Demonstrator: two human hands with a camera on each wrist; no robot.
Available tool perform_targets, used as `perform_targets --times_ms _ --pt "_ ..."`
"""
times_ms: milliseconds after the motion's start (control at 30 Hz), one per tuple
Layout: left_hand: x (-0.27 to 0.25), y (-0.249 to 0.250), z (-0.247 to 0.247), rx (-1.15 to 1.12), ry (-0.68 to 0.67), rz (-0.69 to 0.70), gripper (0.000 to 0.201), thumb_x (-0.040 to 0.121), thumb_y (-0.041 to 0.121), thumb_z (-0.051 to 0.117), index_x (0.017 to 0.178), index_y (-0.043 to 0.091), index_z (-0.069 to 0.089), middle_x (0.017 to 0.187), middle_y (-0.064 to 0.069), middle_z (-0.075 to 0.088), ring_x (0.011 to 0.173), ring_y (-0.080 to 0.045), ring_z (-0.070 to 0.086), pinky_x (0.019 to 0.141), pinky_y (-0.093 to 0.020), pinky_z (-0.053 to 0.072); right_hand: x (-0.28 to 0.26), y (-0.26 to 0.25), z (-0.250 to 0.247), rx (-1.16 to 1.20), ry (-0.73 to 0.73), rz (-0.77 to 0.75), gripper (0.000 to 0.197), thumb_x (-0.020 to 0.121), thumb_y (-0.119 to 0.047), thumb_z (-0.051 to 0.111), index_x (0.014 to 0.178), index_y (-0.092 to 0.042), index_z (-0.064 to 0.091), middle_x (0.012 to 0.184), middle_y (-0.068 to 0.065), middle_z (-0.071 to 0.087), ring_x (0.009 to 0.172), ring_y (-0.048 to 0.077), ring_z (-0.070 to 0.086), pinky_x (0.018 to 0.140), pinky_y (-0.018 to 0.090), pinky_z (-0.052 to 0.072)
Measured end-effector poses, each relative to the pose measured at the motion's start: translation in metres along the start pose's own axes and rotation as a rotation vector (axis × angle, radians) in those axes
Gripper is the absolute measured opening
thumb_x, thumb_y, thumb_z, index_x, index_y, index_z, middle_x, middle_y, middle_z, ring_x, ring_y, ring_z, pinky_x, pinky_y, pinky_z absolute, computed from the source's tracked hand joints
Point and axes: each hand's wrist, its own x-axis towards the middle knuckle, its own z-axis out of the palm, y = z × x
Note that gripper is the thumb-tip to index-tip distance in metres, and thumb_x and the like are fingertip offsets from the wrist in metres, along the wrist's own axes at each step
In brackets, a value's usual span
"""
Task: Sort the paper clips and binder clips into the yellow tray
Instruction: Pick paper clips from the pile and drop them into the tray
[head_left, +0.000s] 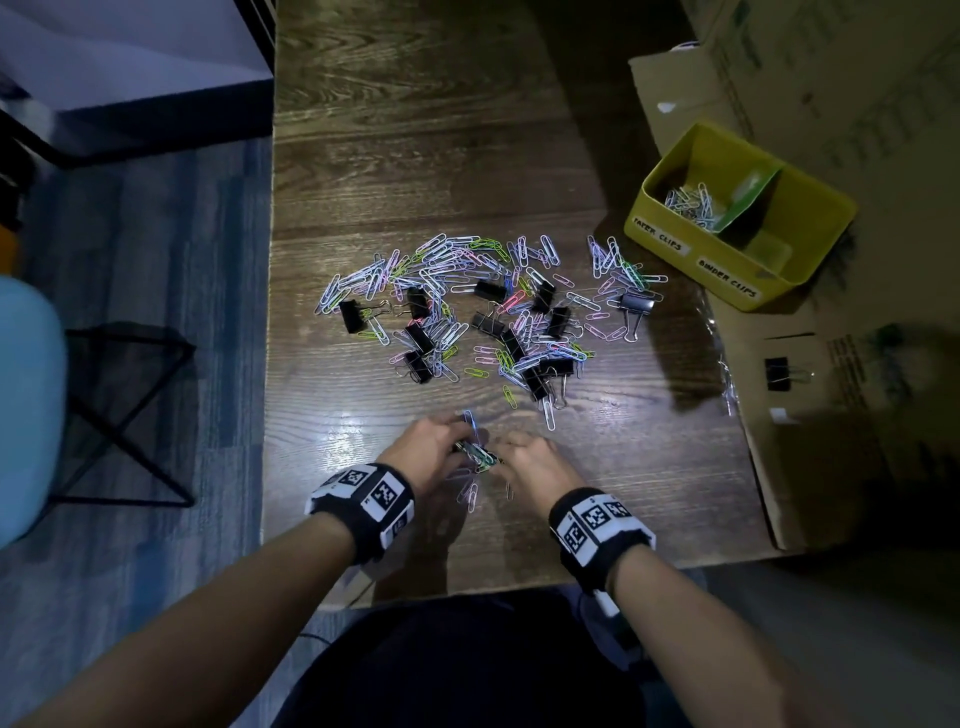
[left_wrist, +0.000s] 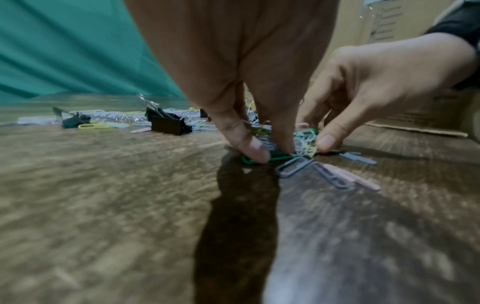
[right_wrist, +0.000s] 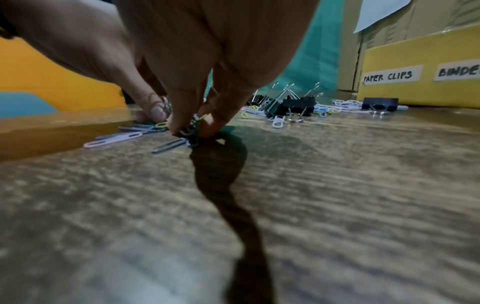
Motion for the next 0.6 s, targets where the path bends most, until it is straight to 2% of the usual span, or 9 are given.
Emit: perform_targets --times_ms 167,267,367,433,467,500,533,567,600 --pt "0.001 -0.008 -0.002 0.056 -0.017 -0.031 0.020 0.084 0.019 0.065 0.103 0.014 0.067 0.110 -0.006 0.050 0.085 -0.027 0.060 0.082 -0.034 0.048 0.006 0.007 -0.006 0.063 -0.066 0.103 0.029 0.093 -0.019 0.054 0.121 -0.016 0.061 0.107 0.015 0.067 0.101 0.031 0.062 0.090 0.035 0.049" --pt "0.003 -0.011 -0.004 0.039 -0.047 0.002 0.018 0.085 0.023 0.063 0.101 0.015 0.068 0.109 -0.004 0.054 0.087 -0.025 0.061 0.083 -0.035 0.050 0.005 0.012 -0.010 0.234 -0.051 0.228 0.032 0.090 -0.017 0.061 0.123 -0.014 0.062 0.109 0.014 0.068 0.100 0.025 0.062 0.088 0.022 0.043" --pt "0.007 -0.012 -0.012 0.002 -0.063 0.021 0.019 0.085 0.022 0.064 0.100 0.012 0.069 0.095 -0.006 0.065 0.087 -0.022 0.061 0.081 -0.025 0.047 0.004 0.017 -0.019 0.379 0.018 0.253 0.035 0.085 -0.017 0.068 0.119 -0.010 0.064 0.109 0.009 0.069 0.099 0.019 0.062 0.093 0.023 0.044" --pt "0.010 -0.012 -0.020 -0.079 -0.066 -0.007 0.020 0.083 0.021 0.068 0.100 0.012 0.071 0.086 -0.008 0.068 0.076 -0.017 0.063 0.071 -0.014 0.041 0.001 0.021 -0.030 0.522 0.079 0.273 0.034 0.081 -0.013 0.072 0.115 -0.008 0.066 0.104 0.007 0.070 0.093 0.015 0.062 0.090 0.021 0.046" --pt "0.012 -0.012 -0.025 -0.152 -0.078 -0.040 0.019 0.081 0.021 0.070 0.098 0.012 0.072 0.083 -0.009 0.069 0.068 -0.013 0.063 0.065 -0.014 0.045 -0.001 0.023 -0.036 0.586 0.108 0.287 0.034 0.080 -0.011 0.072 0.113 -0.009 0.067 0.098 0.006 0.069 0.087 0.015 0.061 0.085 0.019 0.047" --pt "0.014 -0.010 -0.029 -0.250 -0.098 -0.102 0.016 0.079 0.021 0.071 0.093 0.015 0.073 0.079 -0.010 0.070 0.062 -0.012 0.063 0.062 -0.020 0.052 -0.002 0.026 -0.042 0.639 0.119 0.316 0.033 0.079 -0.011 0.073 0.112 -0.010 0.067 0.092 0.005 0.068 0.083 0.014 0.060 0.082 0.020 0.048" --pt "0.017 -0.008 -0.035 -0.351 -0.116 -0.170 0.012 0.076 0.024 0.073 0.087 0.022 0.073 0.075 -0.010 0.070 0.058 -0.019 0.064 0.058 -0.030 0.057 -0.003 0.029 -0.049 0.690 0.139 0.331 0.033 0.078 -0.011 0.074 0.111 -0.011 0.068 0.090 0.004 0.067 0.080 0.014 0.059 0.083 0.025 0.050" --pt "0.021 -0.008 -0.041 -0.435 -0.119 -0.231 0.009 0.072 0.029 0.074 0.081 0.029 0.073 0.071 -0.011 0.070 0.055 -0.029 0.063 0.053 -0.038 0.056 -0.003 0.032 -0.057 0.748 0.165 0.345 0.033 0.077 -0.011 0.076 0.109 -0.012 0.069 0.090 0.004 0.069 0.080 0.016 0.061 0.084 0.030 0.053" --pt "0.025 -0.006 -0.047 -0.494 -0.116 -0.265 0.008 0.069 0.033 0.075 0.077 0.031 0.073 0.069 -0.012 0.069 0.053 -0.033 0.060 0.050 -0.039 0.054 -0.004 0.036 -0.066 0.809 0.206 0.353 0.033 0.075 -0.009 0.076 0.108 -0.011 0.070 0.092 0.006 0.070 0.082 0.017 0.063 0.084 0.031 0.055"
